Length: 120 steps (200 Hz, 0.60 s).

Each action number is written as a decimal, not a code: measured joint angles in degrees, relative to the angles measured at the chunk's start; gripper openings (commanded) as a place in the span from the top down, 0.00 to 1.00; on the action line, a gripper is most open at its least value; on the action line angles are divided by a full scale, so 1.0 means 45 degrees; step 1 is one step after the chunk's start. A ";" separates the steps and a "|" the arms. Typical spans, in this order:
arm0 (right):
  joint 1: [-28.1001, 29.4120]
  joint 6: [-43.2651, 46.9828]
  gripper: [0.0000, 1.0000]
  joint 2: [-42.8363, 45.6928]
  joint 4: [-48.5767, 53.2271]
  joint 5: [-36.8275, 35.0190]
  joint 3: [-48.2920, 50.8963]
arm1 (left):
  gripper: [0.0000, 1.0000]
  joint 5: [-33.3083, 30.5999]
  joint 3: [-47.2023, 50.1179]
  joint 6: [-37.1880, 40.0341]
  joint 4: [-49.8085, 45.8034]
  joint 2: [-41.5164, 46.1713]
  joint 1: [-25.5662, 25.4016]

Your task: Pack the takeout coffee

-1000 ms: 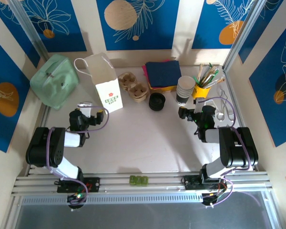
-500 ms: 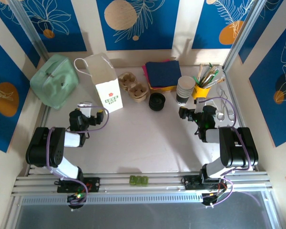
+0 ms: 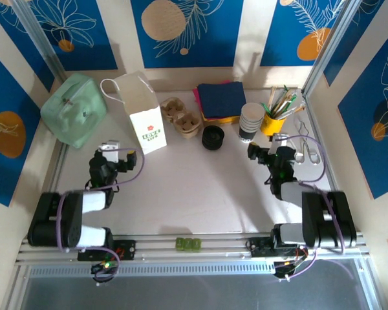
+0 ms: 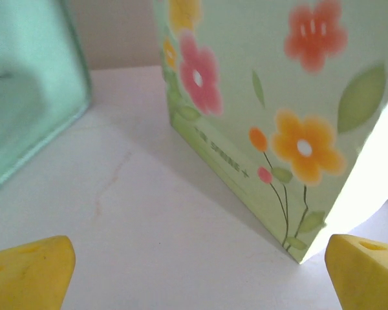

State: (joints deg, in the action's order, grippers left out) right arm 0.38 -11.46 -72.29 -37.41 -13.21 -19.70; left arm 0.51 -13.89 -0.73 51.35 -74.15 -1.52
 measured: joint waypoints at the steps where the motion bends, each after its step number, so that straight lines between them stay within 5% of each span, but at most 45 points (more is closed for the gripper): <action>1: -0.0005 -0.0049 0.01 0.0078 0.0097 -0.0039 -0.0029 | 0.01 -0.0034 0.0000 -0.0034 -0.0063 0.0087 0.0000; 32: -0.0680 -0.2788 0.01 0.2482 0.5265 -0.0753 -0.2443 | 0.01 -0.1394 -0.0495 -0.1258 -0.3852 0.3876 0.0005; 67: -0.1957 -0.4760 0.02 0.3813 0.9612 0.1316 -0.4702 | 0.01 -0.2628 -0.1846 -0.3614 -0.9228 0.7291 0.0005; 120: -0.1428 -0.5294 0.13 0.2312 1.4766 0.3823 -0.8893 | 0.01 -0.0423 -0.3604 -0.5829 -1.3823 0.9700 0.0005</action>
State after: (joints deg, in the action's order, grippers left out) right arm -6.04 -35.29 -61.89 29.04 3.99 -59.72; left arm -1.39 -30.11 -26.96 -10.85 -30.50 -1.50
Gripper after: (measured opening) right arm 0.901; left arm 0.994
